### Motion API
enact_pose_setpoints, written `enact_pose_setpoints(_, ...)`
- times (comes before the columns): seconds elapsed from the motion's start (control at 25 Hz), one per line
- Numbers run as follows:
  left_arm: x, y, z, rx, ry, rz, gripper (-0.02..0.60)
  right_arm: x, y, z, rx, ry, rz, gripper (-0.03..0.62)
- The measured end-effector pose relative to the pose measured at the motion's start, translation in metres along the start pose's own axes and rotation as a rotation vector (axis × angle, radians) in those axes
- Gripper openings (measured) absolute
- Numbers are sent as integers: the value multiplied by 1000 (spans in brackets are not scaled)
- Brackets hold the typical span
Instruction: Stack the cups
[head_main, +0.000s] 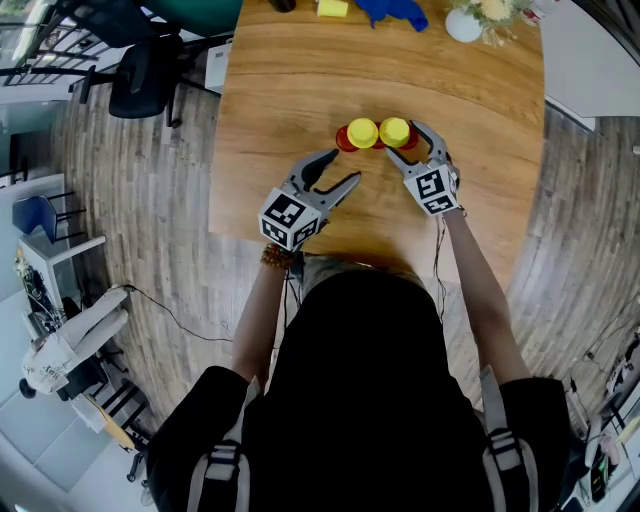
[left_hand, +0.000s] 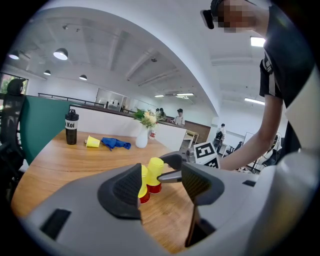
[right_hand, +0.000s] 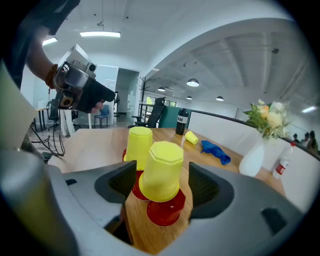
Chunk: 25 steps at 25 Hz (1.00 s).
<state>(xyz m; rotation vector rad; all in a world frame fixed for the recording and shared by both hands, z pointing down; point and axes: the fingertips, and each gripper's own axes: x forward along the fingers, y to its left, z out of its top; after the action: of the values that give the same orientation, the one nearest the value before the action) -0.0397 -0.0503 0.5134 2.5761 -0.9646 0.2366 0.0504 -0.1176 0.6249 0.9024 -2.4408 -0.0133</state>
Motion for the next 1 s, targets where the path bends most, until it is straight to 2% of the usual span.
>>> enact_pose_setpoints(0.24,-3,11,-2,-18,-29,28,270,-27,-13,29,-35,-52,14,328)
enact_pose_setpoints(0.44,-2,42,9,1,-77,112,270,-40,-27,46,-38,-79,-14,328)
enact_pose_setpoints(0.64,7,108,49,81,-134,206,270,-51,-21,50,15,-84,-73,328)
enact_pose_setpoints(0.76,19,151,80,136,-156,235,270,-52,-16,53,44,-79,-116,328)
enact_pose_setpoints(1.0,58,207,123,230,-139,186,270,-46,-17,70,124,-77,-227,328)
